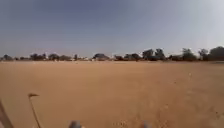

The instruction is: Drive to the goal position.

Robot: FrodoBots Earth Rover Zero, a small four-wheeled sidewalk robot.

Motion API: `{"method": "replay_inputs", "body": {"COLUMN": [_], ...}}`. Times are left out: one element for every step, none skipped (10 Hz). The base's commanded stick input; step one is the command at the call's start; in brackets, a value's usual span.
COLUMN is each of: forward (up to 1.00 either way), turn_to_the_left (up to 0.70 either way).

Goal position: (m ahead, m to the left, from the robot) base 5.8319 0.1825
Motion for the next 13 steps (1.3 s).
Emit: {"method": "replay_inputs", "body": {"forward": [0.7,0.7,0.7,0.7,0.7,0.7,0.7,0.7,0.7,0.7,0.7,0.7,0.7], "turn_to_the_left": [0.0,0.0,0.0,0.0,0.0,0.0,0.0,0.0,0.0,0.0,0.0,0.0,0.0]}}
